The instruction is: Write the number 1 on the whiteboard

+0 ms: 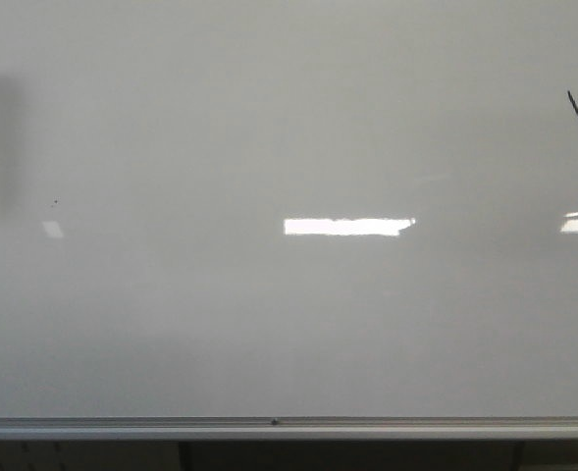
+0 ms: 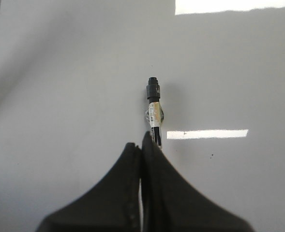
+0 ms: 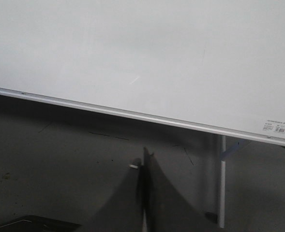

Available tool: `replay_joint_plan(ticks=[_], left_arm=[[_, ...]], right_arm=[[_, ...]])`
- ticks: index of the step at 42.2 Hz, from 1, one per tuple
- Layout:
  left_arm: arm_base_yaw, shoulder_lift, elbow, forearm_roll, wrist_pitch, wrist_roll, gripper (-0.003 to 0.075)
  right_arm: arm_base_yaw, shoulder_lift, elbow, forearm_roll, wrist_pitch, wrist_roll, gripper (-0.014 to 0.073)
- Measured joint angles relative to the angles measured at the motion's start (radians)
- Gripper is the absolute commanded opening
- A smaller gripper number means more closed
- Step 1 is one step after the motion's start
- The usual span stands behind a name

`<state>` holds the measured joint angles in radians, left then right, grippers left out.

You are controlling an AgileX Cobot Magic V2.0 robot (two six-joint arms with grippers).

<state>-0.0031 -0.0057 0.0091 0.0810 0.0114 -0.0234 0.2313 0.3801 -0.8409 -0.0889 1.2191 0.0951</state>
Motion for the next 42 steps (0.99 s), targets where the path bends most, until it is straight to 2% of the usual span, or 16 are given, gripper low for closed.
replay_joint_plan(ticks=[16, 20, 29, 34, 42], left_arm=[[0.000, 0.000, 0.000, 0.000, -0.002, 0.000, -0.0020], [0.000, 0.000, 0.000, 0.000, -0.002, 0.000, -0.0020], [0.000, 0.000, 0.000, 0.000, -0.002, 0.000, -0.0020], [0.000, 0.000, 0.000, 0.000, -0.002, 0.000, -0.0020], [0.000, 0.000, 0.000, 0.000, -0.002, 0.000, -0.0020]], right_arm=[[-0.008, -0.013, 0.008, 0.000, -0.002, 0.000, -0.0096], [-0.042, -0.050, 0.047, 0.000, -0.055, 0.000, -0.0095], [-0.154, -0.171, 0.242, 0.064, -0.325, -0.055, -0.0095], [-0.201, -0.231, 0.372, 0.120, -0.521, -0.095, -0.0095], [-0.250, -0.311, 0.589, 0.142, -0.847, -0.102, -0.0095]])
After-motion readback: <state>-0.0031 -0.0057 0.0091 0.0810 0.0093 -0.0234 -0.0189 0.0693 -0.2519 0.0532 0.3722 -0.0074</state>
